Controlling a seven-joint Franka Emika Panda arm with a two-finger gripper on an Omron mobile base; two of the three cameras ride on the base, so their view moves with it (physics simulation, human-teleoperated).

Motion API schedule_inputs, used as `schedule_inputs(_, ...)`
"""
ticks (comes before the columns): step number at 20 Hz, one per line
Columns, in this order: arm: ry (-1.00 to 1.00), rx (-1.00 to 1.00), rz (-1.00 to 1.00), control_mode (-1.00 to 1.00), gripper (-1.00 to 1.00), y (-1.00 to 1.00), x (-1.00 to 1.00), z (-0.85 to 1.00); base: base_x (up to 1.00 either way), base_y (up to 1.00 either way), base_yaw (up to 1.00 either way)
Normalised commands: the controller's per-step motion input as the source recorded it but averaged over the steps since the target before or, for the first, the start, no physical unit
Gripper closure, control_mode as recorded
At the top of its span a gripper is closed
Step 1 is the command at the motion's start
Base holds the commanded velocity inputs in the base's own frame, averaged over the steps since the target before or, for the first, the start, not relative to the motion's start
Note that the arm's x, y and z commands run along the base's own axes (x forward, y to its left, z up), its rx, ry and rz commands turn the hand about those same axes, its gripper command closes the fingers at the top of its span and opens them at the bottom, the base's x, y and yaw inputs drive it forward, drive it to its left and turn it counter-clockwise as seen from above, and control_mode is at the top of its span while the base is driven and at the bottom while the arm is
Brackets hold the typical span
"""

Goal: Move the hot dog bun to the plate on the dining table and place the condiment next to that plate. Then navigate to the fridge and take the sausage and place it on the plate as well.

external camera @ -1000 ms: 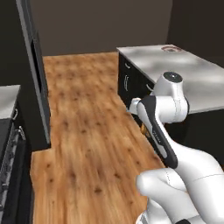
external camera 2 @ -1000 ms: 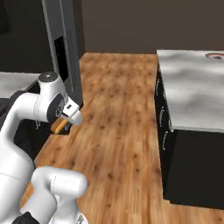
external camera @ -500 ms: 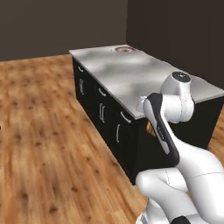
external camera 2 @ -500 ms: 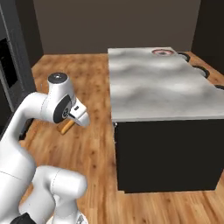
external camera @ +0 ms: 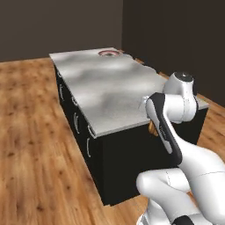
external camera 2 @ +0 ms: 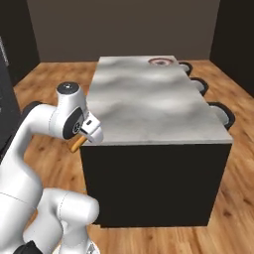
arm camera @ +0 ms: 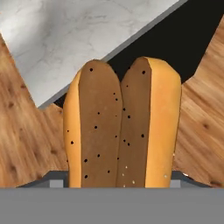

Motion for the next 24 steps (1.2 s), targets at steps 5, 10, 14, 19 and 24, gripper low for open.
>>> schedule_inputs(5, 0.0, 0.0, 0.0, 1.0, 1.0, 0.0, 0.0, 0.0, 0.5, -1.0, 0.27)
schedule_inputs(10, 0.0, 0.0, 0.0, 1.0, 1.0, 0.0, 0.0, 0.0, 0.43, -1.0, 0.34)
schedule_inputs(14, 0.0, 0.0, 0.0, 1.0, 1.0, 0.0, 0.0, 0.0, 0.4, -1.0, 0.4)
schedule_inputs(19, 0.0, 0.0, 0.0, 1.0, 1.0, 0.0, 0.0, 0.0, 0.4, -1.0, 0.42)
schedule_inputs(24, 0.0, 0.0, 0.0, 1.0, 1.0, 0.0, 0.0, 0.0, 0.4, -1.0, 0.43)
